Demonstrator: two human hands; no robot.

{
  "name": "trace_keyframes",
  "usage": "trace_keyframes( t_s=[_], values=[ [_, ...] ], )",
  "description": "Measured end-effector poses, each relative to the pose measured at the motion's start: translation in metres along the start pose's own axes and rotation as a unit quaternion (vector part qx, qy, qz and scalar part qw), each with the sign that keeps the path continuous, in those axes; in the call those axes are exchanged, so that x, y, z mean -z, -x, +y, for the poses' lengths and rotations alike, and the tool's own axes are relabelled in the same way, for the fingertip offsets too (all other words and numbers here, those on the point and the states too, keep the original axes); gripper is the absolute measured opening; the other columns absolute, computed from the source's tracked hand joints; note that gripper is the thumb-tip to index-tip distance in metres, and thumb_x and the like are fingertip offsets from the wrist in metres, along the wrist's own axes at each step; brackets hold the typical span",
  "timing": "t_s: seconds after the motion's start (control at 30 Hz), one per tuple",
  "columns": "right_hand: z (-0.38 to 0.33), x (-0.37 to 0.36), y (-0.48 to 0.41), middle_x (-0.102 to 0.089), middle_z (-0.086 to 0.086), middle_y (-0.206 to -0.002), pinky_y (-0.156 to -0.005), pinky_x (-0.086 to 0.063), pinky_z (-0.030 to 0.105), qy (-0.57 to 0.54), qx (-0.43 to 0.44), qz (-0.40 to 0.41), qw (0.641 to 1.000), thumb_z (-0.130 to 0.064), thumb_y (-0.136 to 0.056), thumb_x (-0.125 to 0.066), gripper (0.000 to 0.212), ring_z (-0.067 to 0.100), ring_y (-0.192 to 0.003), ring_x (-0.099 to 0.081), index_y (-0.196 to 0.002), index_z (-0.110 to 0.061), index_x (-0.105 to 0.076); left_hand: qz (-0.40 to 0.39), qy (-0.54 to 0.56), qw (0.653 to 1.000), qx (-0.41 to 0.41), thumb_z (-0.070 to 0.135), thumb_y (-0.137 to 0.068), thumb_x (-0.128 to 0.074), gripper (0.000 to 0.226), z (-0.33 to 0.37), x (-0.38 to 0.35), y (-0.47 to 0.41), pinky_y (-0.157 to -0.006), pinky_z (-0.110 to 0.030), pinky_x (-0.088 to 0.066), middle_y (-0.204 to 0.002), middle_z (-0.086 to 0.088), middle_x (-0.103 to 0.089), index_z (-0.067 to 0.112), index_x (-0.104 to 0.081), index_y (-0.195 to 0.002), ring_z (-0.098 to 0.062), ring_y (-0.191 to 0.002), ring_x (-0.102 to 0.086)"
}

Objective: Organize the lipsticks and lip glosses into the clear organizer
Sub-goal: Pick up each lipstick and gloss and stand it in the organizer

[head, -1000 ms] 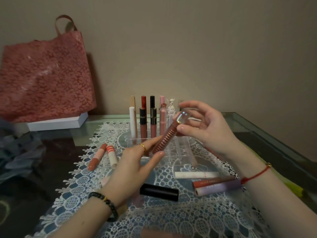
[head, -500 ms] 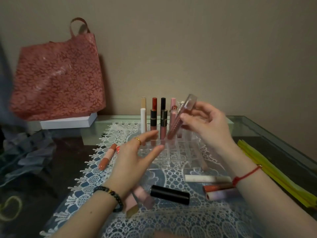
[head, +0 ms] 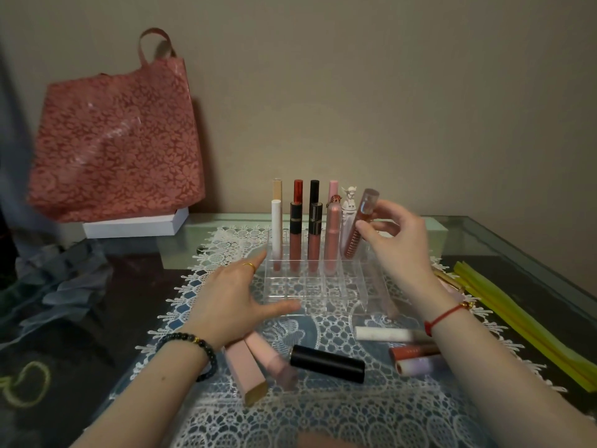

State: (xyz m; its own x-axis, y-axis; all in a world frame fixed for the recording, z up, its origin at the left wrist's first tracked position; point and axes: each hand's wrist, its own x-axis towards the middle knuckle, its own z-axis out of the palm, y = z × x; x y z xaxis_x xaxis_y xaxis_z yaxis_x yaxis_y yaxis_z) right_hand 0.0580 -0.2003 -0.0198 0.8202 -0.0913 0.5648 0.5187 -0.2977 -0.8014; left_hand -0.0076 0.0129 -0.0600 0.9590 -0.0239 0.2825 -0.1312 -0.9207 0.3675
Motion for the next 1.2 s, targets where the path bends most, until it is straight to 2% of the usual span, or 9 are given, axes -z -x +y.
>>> trace_keyframes(
  t_s=[0.1, 0.2, 0.3, 0.43, 0.57, 0.8, 0.97, 1.2],
  values=[
    [0.004, -0.002, 0.001, -0.060, -0.021, -0.089, -0.058, -0.044, 0.002, 0.002, 0.001, -0.007, 1.000, -0.009, -0.078, -0.067, 0.030, 0.000, -0.080, -0.059, -0.101, -0.027, -0.061, -0.017, 0.026, 1.000, 0.004, 0.089, -0.040, -0.040, 0.122, -0.003, -0.003, -0.002, -0.102, -0.039, -0.039, -0.137, 0.003, -0.047, 0.026, -0.020, -0.142, -0.017, -0.116, -0.050],
    [0.008, -0.004, 0.003, -0.061, -0.021, -0.090, -0.061, -0.047, 0.007, 0.010, 0.000, -0.011, 1.000, -0.009, -0.077, -0.068, 0.032, 0.001, -0.081, -0.060, -0.102, -0.029, -0.061, -0.010, 0.049, 0.999, 0.008, 0.086, -0.040, -0.043, 0.119, -0.004, -0.004, -0.002, -0.101, -0.039, -0.039, -0.133, 0.004, -0.050, 0.027, -0.023, -0.141, -0.015, -0.121, -0.044],
    [0.011, -0.006, 0.005, -0.061, -0.020, -0.091, -0.064, -0.049, 0.012, 0.010, -0.004, -0.017, 1.000, -0.007, -0.077, -0.067, 0.035, 0.001, -0.083, -0.061, -0.105, -0.027, -0.061, -0.003, 0.064, 0.998, 0.010, 0.082, -0.043, -0.045, 0.114, -0.004, -0.005, -0.001, -0.099, -0.038, -0.041, -0.132, 0.004, -0.051, 0.026, -0.025, -0.141, -0.014, -0.119, -0.045],
    [0.013, -0.006, 0.005, -0.060, -0.021, -0.090, -0.065, -0.049, 0.013, 0.010, -0.001, -0.019, 1.000, -0.007, -0.077, -0.067, 0.036, 0.001, -0.083, -0.060, -0.104, -0.029, -0.058, 0.007, 0.068, 0.998, 0.005, 0.076, -0.051, -0.051, 0.105, -0.003, -0.007, -0.002, -0.098, -0.034, -0.042, -0.131, 0.004, -0.052, 0.026, -0.026, -0.140, -0.011, -0.115, -0.048],
    [0.016, -0.007, 0.005, -0.060, -0.017, -0.092, -0.065, -0.051, 0.014, 0.001, -0.009, -0.023, 1.000, -0.008, -0.078, -0.067, 0.039, 0.000, -0.084, -0.060, -0.112, -0.023, -0.056, 0.009, 0.065, 0.998, 0.004, 0.073, -0.053, -0.053, 0.103, -0.005, -0.008, -0.002, -0.095, -0.029, -0.042, -0.131, 0.004, -0.052, 0.026, -0.025, -0.140, -0.011, -0.113, -0.049],
    [0.018, -0.009, 0.004, -0.058, -0.016, -0.087, -0.058, -0.048, 0.006, -0.005, -0.014, -0.023, 1.000, -0.009, -0.079, -0.066, 0.036, -0.002, -0.080, -0.058, -0.104, -0.030, -0.050, 0.017, 0.061, 0.998, -0.003, 0.067, -0.061, -0.060, 0.096, -0.005, -0.010, -0.003, -0.089, -0.025, -0.042, -0.130, 0.004, -0.052, 0.026, -0.026, -0.141, -0.011, -0.108, -0.052],
    [0.020, -0.012, 0.005, -0.060, -0.012, -0.088, -0.064, -0.053, 0.017, 0.002, -0.012, -0.025, 1.000, -0.010, -0.079, -0.066, 0.035, 0.001, -0.080, -0.059, -0.104, -0.030, -0.051, 0.016, 0.061, 0.998, -0.003, 0.069, -0.058, -0.058, 0.098, -0.006, -0.011, -0.003, -0.089, -0.024, -0.041, -0.130, 0.003, -0.052, 0.026, -0.025, -0.141, -0.010, -0.110, -0.051],
    [0.021, -0.012, 0.005, -0.060, -0.012, -0.086, -0.065, -0.052, 0.017, 0.014, -0.010, -0.023, 1.000, -0.012, -0.079, -0.066, 0.035, 0.000, -0.079, -0.059, -0.105, -0.029, -0.051, 0.028, 0.056, 0.998, -0.004, 0.070, -0.058, -0.058, 0.099, -0.008, -0.013, -0.004, -0.089, -0.025, -0.041, -0.130, 0.004, -0.052, 0.026, -0.026, -0.141, -0.010, -0.110, -0.050]
  ],
)
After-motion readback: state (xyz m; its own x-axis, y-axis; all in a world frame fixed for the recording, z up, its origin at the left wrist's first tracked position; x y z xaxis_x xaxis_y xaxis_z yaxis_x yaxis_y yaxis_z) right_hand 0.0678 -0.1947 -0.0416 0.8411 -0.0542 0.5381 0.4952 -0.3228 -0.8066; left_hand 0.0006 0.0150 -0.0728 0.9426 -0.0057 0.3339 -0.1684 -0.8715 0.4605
